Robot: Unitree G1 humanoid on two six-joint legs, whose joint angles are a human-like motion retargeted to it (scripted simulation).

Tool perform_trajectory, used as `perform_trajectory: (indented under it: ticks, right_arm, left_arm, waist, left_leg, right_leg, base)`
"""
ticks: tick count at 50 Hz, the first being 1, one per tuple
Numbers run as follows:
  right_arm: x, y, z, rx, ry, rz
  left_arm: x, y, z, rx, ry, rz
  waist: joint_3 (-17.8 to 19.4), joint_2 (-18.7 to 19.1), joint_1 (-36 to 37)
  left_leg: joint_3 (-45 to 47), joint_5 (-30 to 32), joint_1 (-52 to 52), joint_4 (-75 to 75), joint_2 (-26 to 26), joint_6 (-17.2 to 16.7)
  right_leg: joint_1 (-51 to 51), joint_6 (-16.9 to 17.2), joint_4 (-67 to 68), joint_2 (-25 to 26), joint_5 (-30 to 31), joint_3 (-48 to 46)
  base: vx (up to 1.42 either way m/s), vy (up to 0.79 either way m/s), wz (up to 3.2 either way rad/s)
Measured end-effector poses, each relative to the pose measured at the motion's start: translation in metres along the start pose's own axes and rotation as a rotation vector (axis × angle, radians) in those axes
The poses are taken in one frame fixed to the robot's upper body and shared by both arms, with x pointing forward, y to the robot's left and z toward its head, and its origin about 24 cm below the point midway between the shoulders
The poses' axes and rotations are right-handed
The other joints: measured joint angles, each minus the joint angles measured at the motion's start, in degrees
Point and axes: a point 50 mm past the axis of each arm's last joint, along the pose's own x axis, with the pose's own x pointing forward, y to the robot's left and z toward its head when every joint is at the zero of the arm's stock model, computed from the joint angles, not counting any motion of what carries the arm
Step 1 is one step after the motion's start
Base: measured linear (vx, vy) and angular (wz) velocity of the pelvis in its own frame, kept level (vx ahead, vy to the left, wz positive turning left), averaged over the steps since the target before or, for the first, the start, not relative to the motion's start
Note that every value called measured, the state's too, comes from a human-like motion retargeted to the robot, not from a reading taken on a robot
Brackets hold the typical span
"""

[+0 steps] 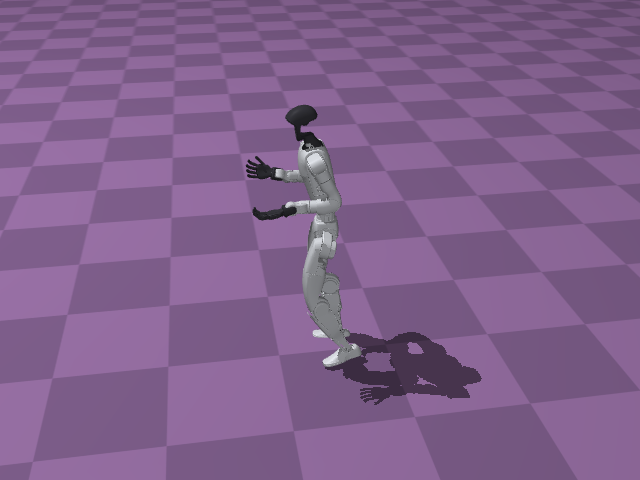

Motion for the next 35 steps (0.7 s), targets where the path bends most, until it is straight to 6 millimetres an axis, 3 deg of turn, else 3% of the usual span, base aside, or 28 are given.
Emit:
perform_trajectory:
  ticks: [2, 5, 7, 8, 9, 10, 11, 12, 13, 15, 17, 19, 22, 23, 25, 27, 28, 30, 32, 35]
  right_arm:
    - [0.003, 0.009, 0.008, -0.012, -0.024, 0.067]
    - [-0.001, 0.024, 0.017, 0.079, -0.094, 0.114]
    - [-0.006, 0.028, 0.021, 0.118, -0.134, 0.123]
    - [-0.007, 0.029, 0.019, 0.147, -0.136, 0.098]
    - [-0.009, 0.029, 0.018, 0.059, -0.133, 0.097]
    - [-0.01, 0.028, 0.017, -0.088, -0.127, 0.108]
    - [-0.012, 0.031, 0.012, -0.019, -0.099, 0.095]
    - [-0.014, 0.033, 0.007, 0.031, -0.076, 0.093]
    - [-0.015, 0.034, 0.004, 0.045, -0.061, 0.116]
    - [-0.011, 0.041, -0.01, 0.039, -0.03, 0.131]
    - [-0.005, 0.047, -0.023, 0.052, 0.002, 0.13]
    - [-0.005, 0.046, -0.023, 0.083, 0.008, 0.129]
    - [-0.021, 0.043, -0.004, 0.168, -0.012, 0.172]
    - [-0.027, 0.043, 0.003, 0.204, -0.017, 0.184]
    - [-0.034, 0.041, 0.012, 0.194, 0.003, 0.205]
    - [-0.037, 0.035, 0.015, 0.137, 0.011, 0.223]
    - [-0.037, 0.032, 0.014, 0.115, 0.019, 0.208]
    - [-0.037, 0.027, 0.009, 0.046, 0.04, 0.187]
    - [-0.034, 0.021, 0.003, -0.042, 0.06, 0.167]
    - [-0.026, 0.01, -0.012, -0.153, 0.113, 0.107]
  left_arm:
    - [-0.008, -0.002, -0.006, -0.071, 0.034, 0.011]
    - [-0.017, -0.013, -0.009, -0.03, 0.09, -0.055]
    - [-0.018, -0.02, -0.006, 0.235, 0.131, -0.175]
    - [-0.017, -0.022, -0.01, 0.125, 0.125, -0.148]
    - [-0.016, -0.023, -0.009, 0.224, 0.134, -0.179]
    - [-0.016, -0.023, -0.007, 0.429, 0.154, -0.231]
    - [-0.015, -0.025, -0.012, 0.293, 0.137, -0.183]
    - [-0.014, -0.026, -0.016, 0.278, 0.13, -0.172]
    - [-0.013, -0.028, -0.016, 0.508, 0.134, -0.242]
    - [-0.006, -0.036, -0.026, 0.645, 0.115, -0.303]
    - [0.004, -0.048, -0.036, 0.646, 0.102, -0.348]
    - [0.012, -0.064, -0.038, 0.643, 0.079, -0.404]
    - [0.009, -0.089, -0.025, 0.547, 0.031, -0.498]
    - [0.004, -0.095, -0.02, 0.335, 0.024, -0.482]
    - [-0.006, -0.1, -0.013, 0.138, 0.031, -0.464]
    - [-0.009, -0.109, -0.002, 0.509, -0.077, -0.585]
    - [-0.012, -0.113, 0.0, 0.523, -0.099, -0.602]
    - [-0.016, -0.122, 0.0, 0.539, -0.119, -0.647]
    - [-0.018, -0.129, -0.004, 0.554, -0.115, -0.695]
    - [-0.011, -0.133, -0.013, 0.613, -0.105, -0.725]
  waist:
    - [-1.61, -1.3, 1.38]
    - [-4.24, -3.38, 2.88]
    - [-5.4, -4.26, 3.57]
    - [-5.57, -4.38, 3.82]
    - [-5.49, -4.0, 3.89]
    - [-5.29, -3.36, 3.85]
    - [-4.5, -1.86, 3.71]
    - [-3.78, -0.22, 3.46]
    - [-3.16, 1.7, 3.0]
    - [-1.96, 2.98, 1.71]
    - [-0.4, 1.38, -0.34]
    - [0.33, -0.34, -2.05]
    - [-2.77, 0.01, -3.86]
    - [-4.51, 0.71, -4.57]
    - [-7.4, 1.62, -5.75]
    - [-8.81, 1.32, -6.23]
    - [-9.23, 0.78, -5.97]
    - [-9.37, -0.69, -4.99]
    - [-8.57, -2.16, -3.66]
    - [-5.79, -1.13, -1.63]
  left_leg:
    - [1.57, 1.32, 0.3, -4.54, -1.27, 0.12]
    - [1.28, 4.87, 1.28, -12.92, -4.31, -0.25]
    - [-1.66, 7.81, 1.79, -16.5, -6.33, -0.19]
    - [-3.59, 9.16, 2.07, -17.58, -7.17, -0.1]
    - [-5.83, 10.51, 2.69, -18.54, -7.62, -0.67]
    - [-8.21, 11.86, 3.49, -19.43, -7.88, -1.58]
    - [-10.2, 12.62, 4.94, -20.43, -7.34, -2.69]
    - [-11.81, 12.72, 6.31, -21.26, -6.46, -3.85]
    - [-12.66, 11.53, 7.52, -21.75, -4.93, -5.06]
    - [-12.26, 5.51, 7.9, -20.5, -3.17, -5.07]
    - [-12.01, -0.27, 7.69, -18.48, -3.78, -2.74]
    - [-12.84, -1.11, 7.84, -18.36, -4.93, -1.36]
    - [-13.69, 5.8, 8.18, -22.12, -4.65, -3.25]
    - [-13.89, 9.43, 8.23, -23.86, -4.18, -4.48]
    - [-14.71, 16.91, 8.33, -26.59, -3.72, -7.12]
    - [-14.91, 21.97, 8.55, -27.68, -4.08, -8.85]
    - [-14.05, 22.92, 8.54, -27.67, -4.27, -8.94]
    - [-9.94, 20.82, 8.23, -25.81, -4.46, -7.54]
    - [-4.52, 13.99, 6.8, -19.95, -4.05, -4.75]
    - [-1.55, 3.72, 2.59, -6.5, -0.44, -2.38]
  right_leg:
    - [-0.9, 1.57, -0.28, -1.04, 2.15, -1.17]
    - [-2.14, 3.62, -1.39, -2.5, 7.01, -2.5]
    - [-2.85, 4.55, -1.76, -3.1, 10.33, -2.71]
    - [-3.1, 4.8, -1.78, -3.21, 11.68, -2.59]
    - [-3.14, 4.57, -1.45, -2.89, 12.6, -2.36]
    - [-3.08, 4.1, -0.94, -2.35, 13.3, -2.07]
    - [-3.33, 2.94, 1.35, -1.2, 12.79, -1.59]
    - [-4.2, 1.81, 4.91, 0.11, 11.79, -1.16]
    - [-6.29, 0.74, 10.99, 1.77, 9.8, -0.8]
    - [-13.77, 1.12, 27.71, 2.97, 4.39, -0.18]
    - [-18.87, 2.15, 39.51, 1.39, 0.07, -0.11]
    - [-20.27, 1.29, 43.27, -1.14, -2.94, -1.36]
    - [-17.33, -1.4, 34.62, -2.7, -2.79, -5.12]
    - [-15.27, -1.73, 28.46, -2.21, -0.71, -6.07]
    - [-10.4, -2.43, 14.7, -0.88, 5.45, -5.86]
    - [-6.55, -1.76, 4.57, -0.81, 10.7, -3.45]
    - [-5.54, -0.95, 1.66, -1.34, 12.3, -2.21]
    - [-4.19, 1.28, -1.53, -3.37, 14.34, -0.65]
    - [-3.07, 3.47, -2.01, -5.97, 12.6, -0.18]
    - [-1.71, 3.19, 0.27, -5.97, 2.79, 0.5]
  base:
    - [0.08, -0.03, 0.52]
    - [0.07, -0.01, 0.6]
    - [0.02, 0.03, 0.46]
    - [0.0, 0.05, 0.28]
    - [-0.02, 0.06, 0.17]
    - [-0.03, 0.07, 0.06]
    - [-0.03, 0.08, 0.01]
    - [-0.04, 0.08, 0.01]
    - [-0.05, 0.08, 0.09]
    - [-0.06, 0.05, 0.23]
    - [-0.03, 0.0, 0.49]
    - [0.05, -0.05, 0.55]
    - [0.16, -0.09, 0.34]
    - [0.18, -0.11, 0.18]
    - [0.17, -0.15, 0.09]
    - [0.13, -0.2, -0.06]
    - [0.1, -0.21, -0.2]
    - [0.08, -0.2, -0.27]
    - [0.04, -0.18, -0.23]
    - [-0.02, -0.15, -0.28]
